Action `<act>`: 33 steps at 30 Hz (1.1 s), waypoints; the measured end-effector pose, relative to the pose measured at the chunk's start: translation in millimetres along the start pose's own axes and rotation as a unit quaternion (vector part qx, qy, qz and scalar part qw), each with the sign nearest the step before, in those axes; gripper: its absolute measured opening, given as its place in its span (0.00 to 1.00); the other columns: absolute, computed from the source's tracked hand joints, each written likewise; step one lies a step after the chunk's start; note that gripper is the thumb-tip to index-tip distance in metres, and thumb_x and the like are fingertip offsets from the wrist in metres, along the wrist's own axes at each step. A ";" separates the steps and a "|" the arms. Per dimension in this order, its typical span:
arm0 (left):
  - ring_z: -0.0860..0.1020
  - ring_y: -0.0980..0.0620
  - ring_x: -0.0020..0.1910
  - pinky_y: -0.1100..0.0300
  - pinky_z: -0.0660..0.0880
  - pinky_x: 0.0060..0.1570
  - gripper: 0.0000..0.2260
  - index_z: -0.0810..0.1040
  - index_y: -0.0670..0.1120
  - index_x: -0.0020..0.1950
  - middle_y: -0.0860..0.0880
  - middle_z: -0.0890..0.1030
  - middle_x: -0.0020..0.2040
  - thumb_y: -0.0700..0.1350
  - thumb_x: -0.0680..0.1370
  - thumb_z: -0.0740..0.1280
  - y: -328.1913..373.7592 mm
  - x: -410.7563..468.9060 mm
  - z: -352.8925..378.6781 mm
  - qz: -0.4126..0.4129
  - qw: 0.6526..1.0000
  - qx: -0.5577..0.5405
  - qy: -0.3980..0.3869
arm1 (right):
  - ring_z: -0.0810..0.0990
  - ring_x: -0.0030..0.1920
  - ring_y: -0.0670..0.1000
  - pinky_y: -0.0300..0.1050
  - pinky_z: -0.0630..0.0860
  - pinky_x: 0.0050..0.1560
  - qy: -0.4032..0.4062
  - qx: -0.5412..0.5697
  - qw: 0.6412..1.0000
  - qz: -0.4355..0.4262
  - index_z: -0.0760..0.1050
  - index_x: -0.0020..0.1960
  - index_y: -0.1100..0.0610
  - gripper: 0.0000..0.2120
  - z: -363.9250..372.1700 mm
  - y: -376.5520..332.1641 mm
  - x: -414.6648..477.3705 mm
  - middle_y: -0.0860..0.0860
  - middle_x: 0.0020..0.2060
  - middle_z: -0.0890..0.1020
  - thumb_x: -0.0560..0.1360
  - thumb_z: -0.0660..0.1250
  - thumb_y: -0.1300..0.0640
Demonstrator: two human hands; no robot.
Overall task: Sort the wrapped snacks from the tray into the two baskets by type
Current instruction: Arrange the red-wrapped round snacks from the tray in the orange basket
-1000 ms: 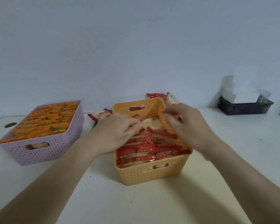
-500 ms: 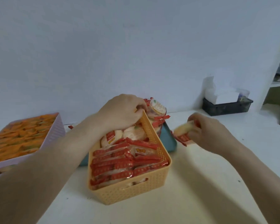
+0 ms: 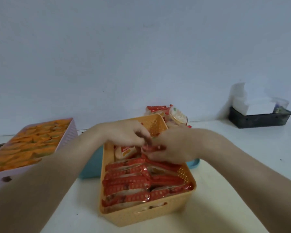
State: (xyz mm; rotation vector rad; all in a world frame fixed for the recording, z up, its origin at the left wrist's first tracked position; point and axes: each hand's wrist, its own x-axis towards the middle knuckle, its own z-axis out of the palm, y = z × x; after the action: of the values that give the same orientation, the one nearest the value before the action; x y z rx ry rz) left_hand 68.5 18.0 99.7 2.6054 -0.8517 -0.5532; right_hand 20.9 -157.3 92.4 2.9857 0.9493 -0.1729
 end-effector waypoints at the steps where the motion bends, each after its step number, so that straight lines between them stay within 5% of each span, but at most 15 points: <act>1: 0.81 0.62 0.47 0.66 0.74 0.52 0.13 0.84 0.51 0.53 0.57 0.85 0.47 0.38 0.76 0.64 -0.5 -1.0 0.0 0.006 1.000 0.017 -0.011 | 0.77 0.54 0.51 0.54 0.70 0.60 -0.010 -0.008 1.000 0.005 0.76 0.55 0.48 0.24 4.4 -2.5 0.8 0.47 0.50 0.81 0.76 0.53 0.32; 3: 0.79 0.65 0.46 0.70 0.72 0.48 0.11 0.85 0.53 0.50 0.59 0.84 0.46 0.40 0.76 0.66 -2.9 -3.3 -1.5 0.015 0.996 0.003 0.083 | 0.76 0.50 0.48 0.51 0.71 0.57 0.060 0.079 0.995 -0.004 0.77 0.51 0.49 0.26 9.2 0.6 -4.7 0.48 0.46 0.82 0.74 0.52 0.31; 5: 0.79 0.64 0.45 0.67 0.71 0.47 0.10 0.84 0.53 0.47 0.59 0.84 0.45 0.40 0.76 0.66 -21.9 -6.5 -16.5 -0.008 0.953 -0.066 0.294 | 0.79 0.41 0.48 0.48 0.76 0.46 0.221 0.221 0.949 0.040 0.79 0.45 0.51 0.23 3.1 20.1 0.5 0.48 0.39 0.82 0.76 0.55 0.35; 8: 0.76 0.57 0.51 0.61 0.69 0.50 0.09 0.81 0.51 0.52 0.55 0.81 0.52 0.43 0.79 0.62 -64.4 -1.7 -28.3 -0.124 0.881 -0.102 0.445 | 0.77 0.50 0.51 0.45 0.71 0.49 0.316 0.330 0.865 0.209 0.77 0.55 0.52 0.17 7.0 70.4 14.4 0.49 0.49 0.82 0.78 0.58 0.42; 12: 0.75 0.53 0.42 0.59 0.71 0.41 0.15 0.75 0.45 0.61 0.48 0.78 0.51 0.53 0.81 0.59 -114.9 30.0 -27.1 -0.253 0.907 -0.196 0.273 | 0.69 0.68 0.58 0.57 0.71 0.62 0.156 0.456 0.804 0.348 0.53 0.77 0.52 0.37 30.5 117.3 41.8 0.56 0.73 0.66 0.76 0.59 0.35; 14: 0.79 0.52 0.47 0.55 0.77 0.51 0.21 0.74 0.47 0.62 0.49 0.80 0.53 0.61 0.79 0.58 -129.4 47.7 -26.9 -0.270 0.916 -0.257 0.150 | 0.67 0.70 0.59 0.56 0.71 0.62 0.102 0.472 0.808 0.338 0.45 0.78 0.51 0.45 37.5 120.3 57.9 0.55 0.75 0.63 0.72 0.62 0.32; 17: 0.80 0.53 0.56 0.52 0.73 0.62 0.21 0.77 0.52 0.61 0.50 0.80 0.60 0.63 0.80 0.54 -134.3 74.3 -32.3 -0.204 0.948 -0.238 0.049 | 0.71 0.66 0.55 0.46 0.68 0.59 0.048 0.423 0.859 0.284 0.43 0.78 0.56 0.50 43.9 115.3 85.5 0.56 0.71 0.69 0.71 0.69 0.38; 21: 0.79 0.59 0.53 0.63 0.77 0.52 0.13 0.68 0.59 0.65 0.58 0.76 0.60 0.55 0.80 0.60 -120.1 106.7 -38.3 -0.124 0.957 -0.263 -0.019 | 0.71 0.65 0.57 0.55 0.69 0.63 0.081 0.221 0.944 0.230 0.47 0.76 0.46 0.43 60.2 118.5 126.1 0.52 0.63 0.77 0.69 0.64 0.35; 24: 0.82 0.51 0.53 0.59 0.80 0.47 0.23 0.69 0.54 0.69 0.50 0.79 0.60 0.40 0.76 0.69 -126.4 116.1 -41.4 -0.108 0.906 -0.407 -0.046 | 0.77 0.61 0.57 0.56 0.72 0.63 0.140 0.235 0.947 0.170 0.63 0.70 0.44 0.36 114.2 217.3 199.2 0.56 0.63 0.77 0.68 0.61 0.28; 27: 0.81 0.43 0.56 0.51 0.81 0.48 0.25 0.73 0.49 0.66 0.43 0.81 0.60 0.32 0.72 0.70 -133.0 113.4 -44.5 -0.068 0.880 -0.470 -0.009 | 0.78 0.55 0.43 0.47 0.74 0.64 0.156 0.402 0.901 0.040 0.72 0.61 0.40 0.16 128.4 215.4 208.8 0.49 0.67 0.74 0.73 0.67 0.44; 29: 0.81 0.41 0.57 0.49 0.81 0.50 0.24 0.76 0.48 0.64 0.42 0.81 0.59 0.29 0.72 0.69 -132.4 107.5 -50.2 -0.047 0.891 -0.449 0.041 | 0.78 0.55 0.41 0.38 0.76 0.58 0.181 0.442 0.878 0.004 0.69 0.68 0.41 0.28 69.9 131.7 152.5 0.40 0.60 0.77 0.72 0.72 0.57; 33: 0.81 0.41 0.56 0.43 0.78 0.56 0.27 0.77 0.46 0.64 0.40 0.82 0.58 0.28 0.67 0.71 -109.7 82.8 -76.1 -0.006 0.916 -0.374 0.142 | 0.80 0.45 0.39 0.33 0.77 0.45 0.275 0.497 0.822 -0.049 0.70 0.70 0.51 0.30 17.4 105.4 129.4 0.46 0.52 0.80 0.72 0.70 0.71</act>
State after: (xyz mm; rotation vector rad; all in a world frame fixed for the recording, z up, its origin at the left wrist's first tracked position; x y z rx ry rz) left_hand 218.2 65.4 97.0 1.9147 -0.4087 -0.3828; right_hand 184.7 -169.5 58.3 4.0772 1.3972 0.3429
